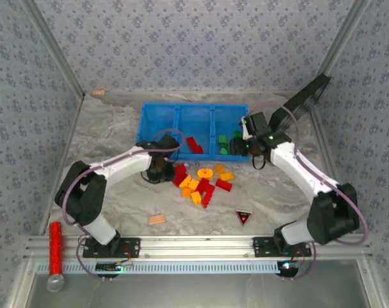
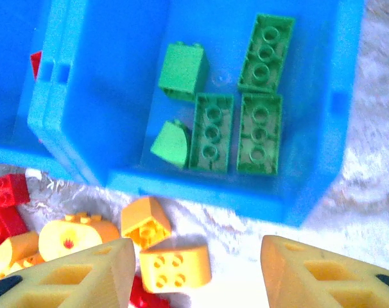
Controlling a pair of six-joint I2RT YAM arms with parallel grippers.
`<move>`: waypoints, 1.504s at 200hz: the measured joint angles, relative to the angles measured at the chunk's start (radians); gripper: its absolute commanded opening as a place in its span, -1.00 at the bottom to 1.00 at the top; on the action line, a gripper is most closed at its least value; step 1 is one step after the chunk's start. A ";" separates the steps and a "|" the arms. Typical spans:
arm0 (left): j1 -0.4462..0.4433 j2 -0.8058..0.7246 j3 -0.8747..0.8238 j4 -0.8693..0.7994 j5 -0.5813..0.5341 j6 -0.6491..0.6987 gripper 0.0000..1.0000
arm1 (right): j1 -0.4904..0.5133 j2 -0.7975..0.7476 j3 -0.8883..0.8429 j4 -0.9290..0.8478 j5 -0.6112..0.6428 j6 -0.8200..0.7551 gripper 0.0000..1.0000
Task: Sort the legos into containers by color
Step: Place the lego in the container.
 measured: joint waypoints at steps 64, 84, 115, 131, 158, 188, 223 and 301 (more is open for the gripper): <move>-0.090 0.164 0.532 -0.058 -0.068 0.121 -0.58 | 0.018 -0.241 -0.275 -0.010 -0.061 0.161 0.15; -0.106 0.290 0.721 -0.063 -0.076 0.158 -0.58 | 0.040 -0.303 -0.342 0.004 -0.081 0.189 0.21; -0.124 0.500 1.020 -0.087 -0.078 0.204 -0.58 | 0.080 -0.386 -0.402 0.032 -0.094 0.185 0.26; -0.136 0.617 1.188 -0.116 -0.074 0.221 -0.58 | 0.110 -0.412 -0.421 0.048 -0.093 0.166 0.25; -0.158 0.802 1.440 -0.172 -0.055 0.232 -0.59 | 0.156 -0.420 -0.449 0.074 -0.090 0.134 0.25; -0.175 0.899 1.511 -0.199 -0.018 0.223 -0.60 | 0.192 -0.385 -0.478 0.100 -0.081 0.121 0.25; -0.188 0.960 1.514 -0.203 0.024 0.192 -0.58 | 0.247 -0.317 -0.483 0.140 -0.070 0.110 0.27; -0.220 1.001 1.514 -0.215 0.093 0.138 -0.21 | 0.290 -0.182 -0.467 0.183 -0.040 0.050 0.29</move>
